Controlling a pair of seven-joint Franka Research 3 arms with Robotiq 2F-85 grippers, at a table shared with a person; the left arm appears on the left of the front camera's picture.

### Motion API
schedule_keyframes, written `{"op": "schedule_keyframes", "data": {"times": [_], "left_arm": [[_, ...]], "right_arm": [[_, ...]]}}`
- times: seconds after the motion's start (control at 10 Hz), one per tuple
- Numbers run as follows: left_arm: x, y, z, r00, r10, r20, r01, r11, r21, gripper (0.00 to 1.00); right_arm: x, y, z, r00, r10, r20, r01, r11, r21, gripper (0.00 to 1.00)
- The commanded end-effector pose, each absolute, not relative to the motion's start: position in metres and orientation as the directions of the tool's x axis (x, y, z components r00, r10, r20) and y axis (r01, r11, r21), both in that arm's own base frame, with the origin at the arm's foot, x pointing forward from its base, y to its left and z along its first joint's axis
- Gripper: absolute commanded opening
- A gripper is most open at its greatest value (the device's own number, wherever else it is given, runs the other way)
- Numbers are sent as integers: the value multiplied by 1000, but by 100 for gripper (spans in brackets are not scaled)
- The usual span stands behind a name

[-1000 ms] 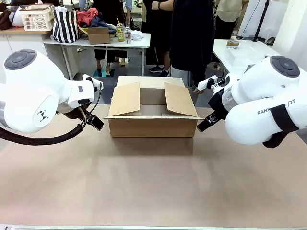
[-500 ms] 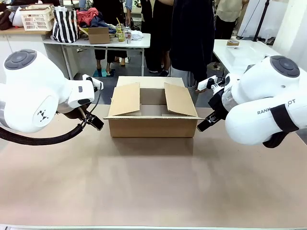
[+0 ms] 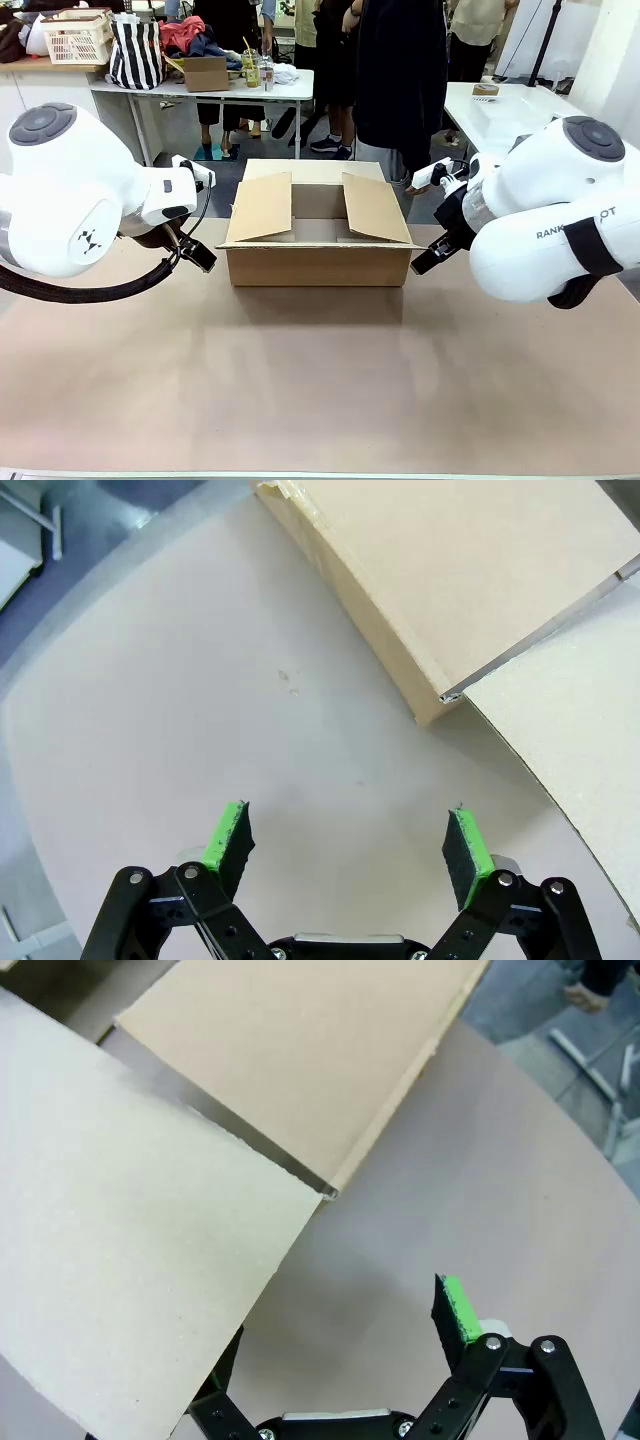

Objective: Pack the gift set into the box.
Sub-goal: Place both hands on the side flaps of the Package Box and spread them outward.

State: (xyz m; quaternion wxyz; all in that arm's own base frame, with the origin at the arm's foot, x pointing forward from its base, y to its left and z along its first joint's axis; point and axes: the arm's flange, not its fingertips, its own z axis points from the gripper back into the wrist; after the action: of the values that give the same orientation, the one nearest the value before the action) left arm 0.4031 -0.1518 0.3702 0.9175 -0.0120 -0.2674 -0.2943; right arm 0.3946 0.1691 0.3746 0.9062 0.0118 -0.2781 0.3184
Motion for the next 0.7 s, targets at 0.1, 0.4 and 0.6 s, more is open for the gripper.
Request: {"op": "schedule_keyframes", "data": {"times": [0.1,0.4,0.6], "left_arm": [[384,-144,385,735,-591,333,616,787,38,100],[286,-130,469,485,-749,451,776,607,173,100],[257,-121,520,338,-587,736,657,707,261,100]], "right_arm": [[380,160,393,729,599,331,-596,793,-125,100],[306,116,487,686,586,431,-578,799,-166,100],[279,92,542,570,313,760,-416,907,-63,100]]}}
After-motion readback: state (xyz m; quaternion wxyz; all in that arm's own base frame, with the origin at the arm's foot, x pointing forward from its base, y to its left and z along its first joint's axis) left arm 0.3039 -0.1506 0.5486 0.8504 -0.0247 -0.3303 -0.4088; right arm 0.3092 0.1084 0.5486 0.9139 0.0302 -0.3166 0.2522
